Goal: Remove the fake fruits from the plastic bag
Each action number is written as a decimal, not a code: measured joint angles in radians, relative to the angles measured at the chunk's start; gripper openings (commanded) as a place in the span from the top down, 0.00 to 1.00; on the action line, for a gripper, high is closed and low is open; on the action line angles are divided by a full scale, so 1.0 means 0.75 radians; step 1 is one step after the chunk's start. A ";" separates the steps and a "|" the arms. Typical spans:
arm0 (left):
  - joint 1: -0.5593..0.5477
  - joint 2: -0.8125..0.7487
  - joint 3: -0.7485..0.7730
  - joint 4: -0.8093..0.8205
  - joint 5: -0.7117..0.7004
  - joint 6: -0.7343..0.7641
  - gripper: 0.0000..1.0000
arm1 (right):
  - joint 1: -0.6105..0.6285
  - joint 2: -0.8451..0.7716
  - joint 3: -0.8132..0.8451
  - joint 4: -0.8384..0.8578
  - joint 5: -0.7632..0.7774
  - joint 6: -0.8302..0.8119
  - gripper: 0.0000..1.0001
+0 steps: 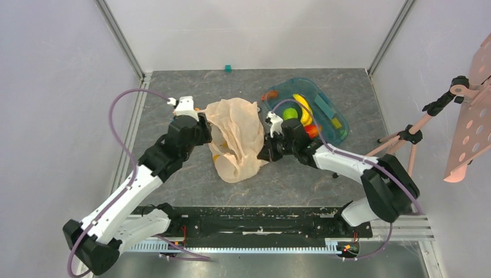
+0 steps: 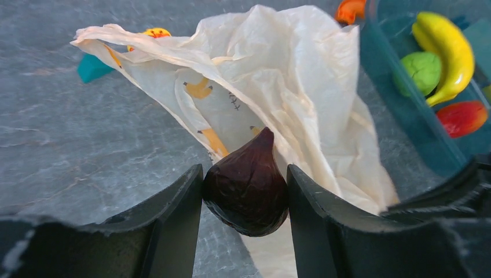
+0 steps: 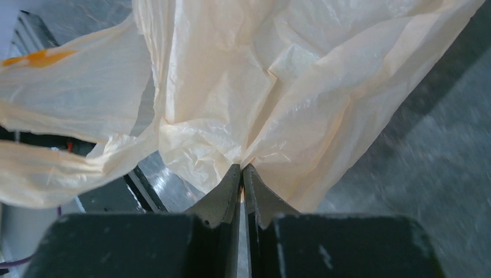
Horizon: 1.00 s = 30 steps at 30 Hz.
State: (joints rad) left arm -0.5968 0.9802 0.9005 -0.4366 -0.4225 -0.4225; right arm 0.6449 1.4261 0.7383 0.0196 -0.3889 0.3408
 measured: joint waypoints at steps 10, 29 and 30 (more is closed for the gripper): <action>0.001 -0.133 0.203 -0.129 -0.029 0.002 0.51 | 0.135 0.300 0.301 0.176 -0.157 0.045 0.58; 0.002 0.405 0.480 0.081 0.384 0.027 0.52 | -0.011 -0.697 0.162 -0.240 0.760 -0.018 0.02; 0.002 0.436 0.497 0.095 0.407 0.026 0.52 | -0.011 -0.729 0.162 -0.267 0.795 -0.014 0.02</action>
State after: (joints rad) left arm -0.5953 1.3071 1.2736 -0.3656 -0.1173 -0.4030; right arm 0.6369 0.8795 0.8597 -0.1802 0.2073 0.3302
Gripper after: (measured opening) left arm 0.577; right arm 0.979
